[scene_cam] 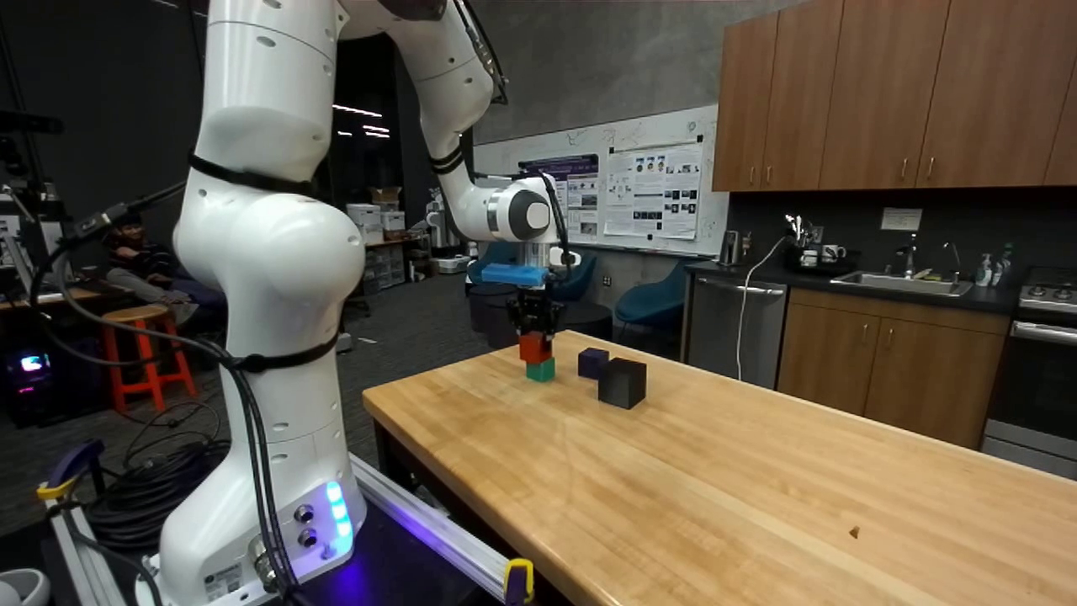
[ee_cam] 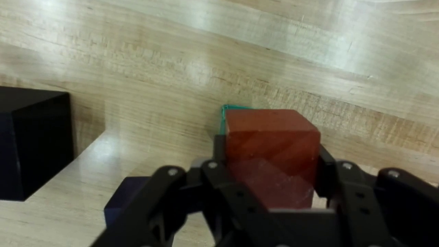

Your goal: Move the red block to the top of the green block.

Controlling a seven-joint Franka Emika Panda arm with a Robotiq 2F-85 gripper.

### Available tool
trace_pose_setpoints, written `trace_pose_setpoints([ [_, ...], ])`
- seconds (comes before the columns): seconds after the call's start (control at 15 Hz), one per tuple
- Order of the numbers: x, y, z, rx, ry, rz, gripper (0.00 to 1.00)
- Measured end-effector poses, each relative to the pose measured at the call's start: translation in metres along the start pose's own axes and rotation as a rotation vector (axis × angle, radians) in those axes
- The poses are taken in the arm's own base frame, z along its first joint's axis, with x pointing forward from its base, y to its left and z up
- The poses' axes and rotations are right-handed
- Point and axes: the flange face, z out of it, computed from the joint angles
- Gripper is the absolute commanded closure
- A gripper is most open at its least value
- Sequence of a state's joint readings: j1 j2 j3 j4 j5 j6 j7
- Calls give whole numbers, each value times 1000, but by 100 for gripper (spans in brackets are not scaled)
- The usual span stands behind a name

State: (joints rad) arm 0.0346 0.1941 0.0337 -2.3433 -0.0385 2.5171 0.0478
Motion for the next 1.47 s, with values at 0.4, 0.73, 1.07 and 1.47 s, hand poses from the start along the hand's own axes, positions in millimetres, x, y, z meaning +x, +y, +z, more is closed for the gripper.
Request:
trace_pose_setpoints([
  [0.4, 2, 2, -1, -19, 20, 2, 19],
  [0.73, 2, -1, -2, -25, 21, 7, 0],
  [1.07, 0, -6, -19, 2, 12, 30, 0],
  [1.47, -15, -6, -63, 45, -50, 13, 0],
])
